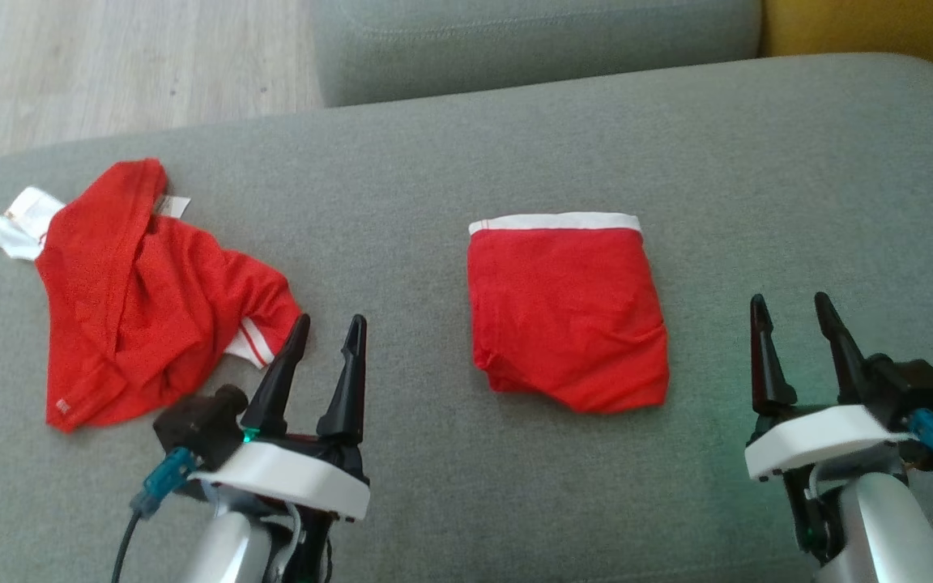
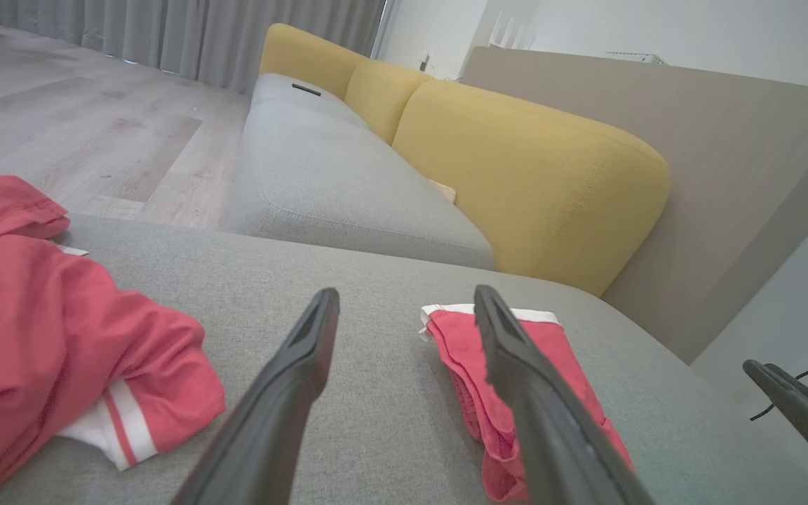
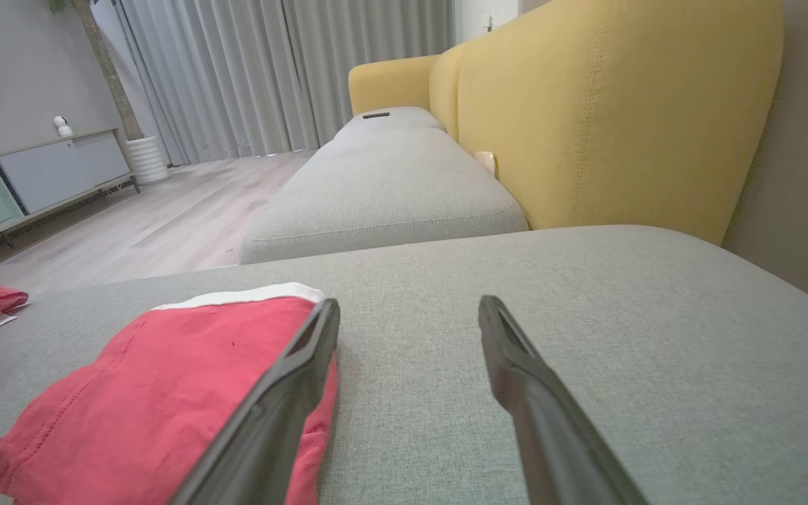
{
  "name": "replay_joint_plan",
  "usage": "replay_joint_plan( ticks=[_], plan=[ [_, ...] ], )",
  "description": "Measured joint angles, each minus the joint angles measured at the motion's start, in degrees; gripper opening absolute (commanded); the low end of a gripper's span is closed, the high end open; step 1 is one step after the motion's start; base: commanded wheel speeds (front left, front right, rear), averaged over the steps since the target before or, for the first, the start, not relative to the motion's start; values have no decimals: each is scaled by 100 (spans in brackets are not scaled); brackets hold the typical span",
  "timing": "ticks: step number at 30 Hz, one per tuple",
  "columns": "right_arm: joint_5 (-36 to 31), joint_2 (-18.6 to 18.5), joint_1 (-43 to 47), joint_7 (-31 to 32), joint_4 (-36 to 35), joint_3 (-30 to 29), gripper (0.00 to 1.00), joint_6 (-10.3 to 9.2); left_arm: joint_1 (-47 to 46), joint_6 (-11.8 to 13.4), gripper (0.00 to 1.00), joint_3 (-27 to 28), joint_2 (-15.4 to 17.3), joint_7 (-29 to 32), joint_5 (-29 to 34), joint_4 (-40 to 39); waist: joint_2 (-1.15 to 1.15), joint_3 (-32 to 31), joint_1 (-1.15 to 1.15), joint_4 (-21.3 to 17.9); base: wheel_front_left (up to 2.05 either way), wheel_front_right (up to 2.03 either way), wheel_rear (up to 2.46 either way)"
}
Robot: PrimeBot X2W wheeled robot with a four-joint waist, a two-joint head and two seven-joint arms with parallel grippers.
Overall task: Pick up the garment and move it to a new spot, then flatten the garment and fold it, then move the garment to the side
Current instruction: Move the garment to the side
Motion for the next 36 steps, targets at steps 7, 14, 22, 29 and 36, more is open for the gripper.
replay_joint_plan(
  ticks=[7, 14, 22, 29, 36],
  plan=[
    [-40, 2, -104, 339, 122, 138, 100, 0, -165, -1, 100, -24, 1, 0, -10, -45, 0, 235, 0, 122, 0, 0, 0],
    [26, 1, -560, 912, 698, 210, 100, 0, -299, -25, 100, -135, 1, 0, -14, -45, 0, 460, 0, 346, 0, 0, 0],
    [423, 1, -821, 1112, 1291, 350, 100, 0, -450, -22, 100, -197, 0, 0, -18, -45, 0, 612, 0, 603, 0, 0, 0],
    [703, -2, -1096, 1317, 1770, 522, 100, 0, -460, -22, 100, -200, 0, 0, -18, -44, 0, 713, 0, 727, 0, 0, 0],
    [460, -38, -1502, 1338, 2095, 917, 0, 0, -466, 8, 100, -185, 0, 0, -15, -44, 0, 752, 0, 636, 0, 0, 0]
  ],
)
